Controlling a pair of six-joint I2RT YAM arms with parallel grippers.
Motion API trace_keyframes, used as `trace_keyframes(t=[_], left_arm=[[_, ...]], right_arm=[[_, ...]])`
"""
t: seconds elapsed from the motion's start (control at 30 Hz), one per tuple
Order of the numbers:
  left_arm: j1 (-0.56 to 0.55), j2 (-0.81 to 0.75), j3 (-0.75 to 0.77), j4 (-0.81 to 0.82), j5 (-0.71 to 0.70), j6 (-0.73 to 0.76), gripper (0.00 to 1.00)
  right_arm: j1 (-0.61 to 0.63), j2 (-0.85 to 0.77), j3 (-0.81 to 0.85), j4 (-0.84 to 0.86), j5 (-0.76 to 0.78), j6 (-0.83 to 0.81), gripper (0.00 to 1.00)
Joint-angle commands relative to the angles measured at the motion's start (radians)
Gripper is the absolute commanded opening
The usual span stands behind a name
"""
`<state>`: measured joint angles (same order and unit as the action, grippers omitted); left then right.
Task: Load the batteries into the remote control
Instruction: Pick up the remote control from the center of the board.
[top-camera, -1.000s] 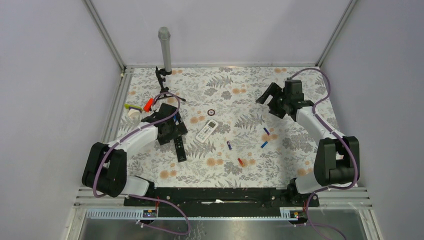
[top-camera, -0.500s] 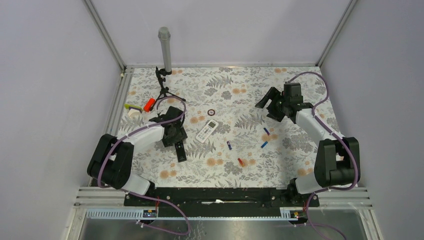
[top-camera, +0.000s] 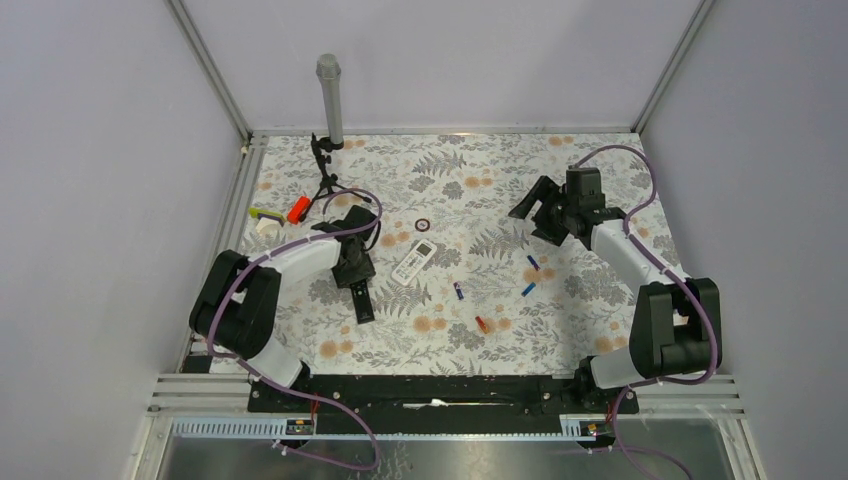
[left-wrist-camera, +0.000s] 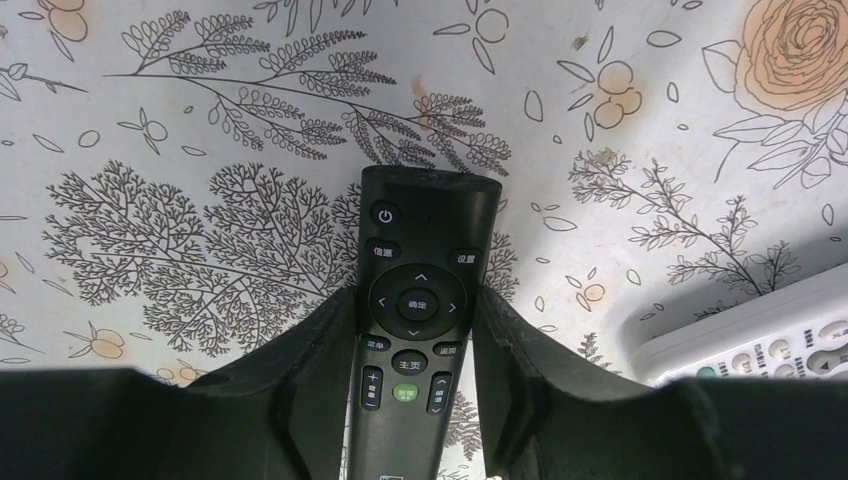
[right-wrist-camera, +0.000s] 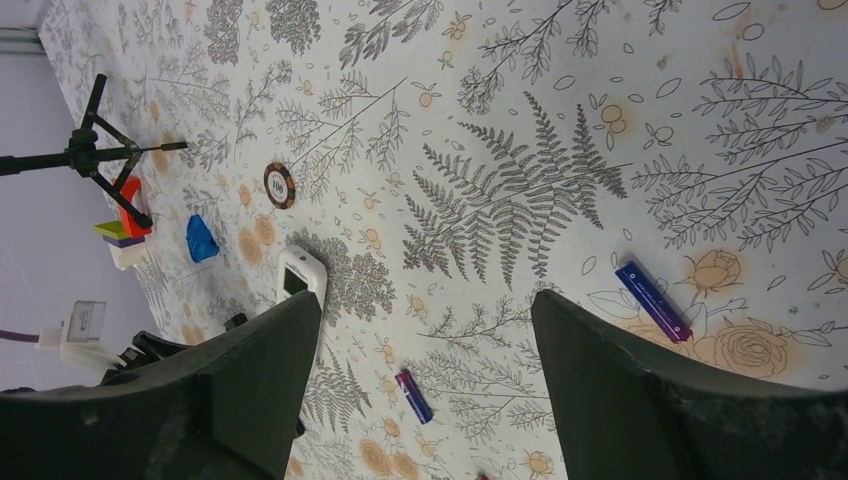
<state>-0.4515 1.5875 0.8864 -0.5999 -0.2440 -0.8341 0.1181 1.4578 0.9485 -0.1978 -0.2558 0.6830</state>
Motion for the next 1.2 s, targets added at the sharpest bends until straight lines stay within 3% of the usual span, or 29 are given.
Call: trace_keyframes(t=[0.0, 0.3, 0.43, 0.57, 0.8, 1.17], left_arm=[[-0.003, -0.052, 0.039, -0.005, 0.007, 0.039, 0.31], [-0.003, -0.249, 0.146, 0.053, 0.138, 0.125, 0.26], [-0.001, -0.265, 0.257, 0.057, 0.270, 0.158, 0.22], [0.000, -0.262, 0.365, 0.095, 0.446, 0.168, 0.22], [0.001, -0.279, 0.428, 0.274, 0.674, 0.082, 0.22], [0.002, -0.354, 0.375, 0.641, 0.801, -0.118, 0.24]], right_arm=[[0.034, -0.040, 0.007, 0.005, -0.031, -0.015, 0.85], [0.180, -0.067, 0.035, 0.130, -0.176, -0.061, 0.89], [0.248, -0.106, 0.002, 0.395, -0.411, -0.034, 0.99], [0.320, -0.143, -0.022, 0.617, -0.543, 0.029, 0.99], [0.390, -0.138, 0.025, 0.666, -0.590, 0.051, 1.00], [0.405, -0.066, 0.082, 0.877, -0.705, 0.205, 0.99]])
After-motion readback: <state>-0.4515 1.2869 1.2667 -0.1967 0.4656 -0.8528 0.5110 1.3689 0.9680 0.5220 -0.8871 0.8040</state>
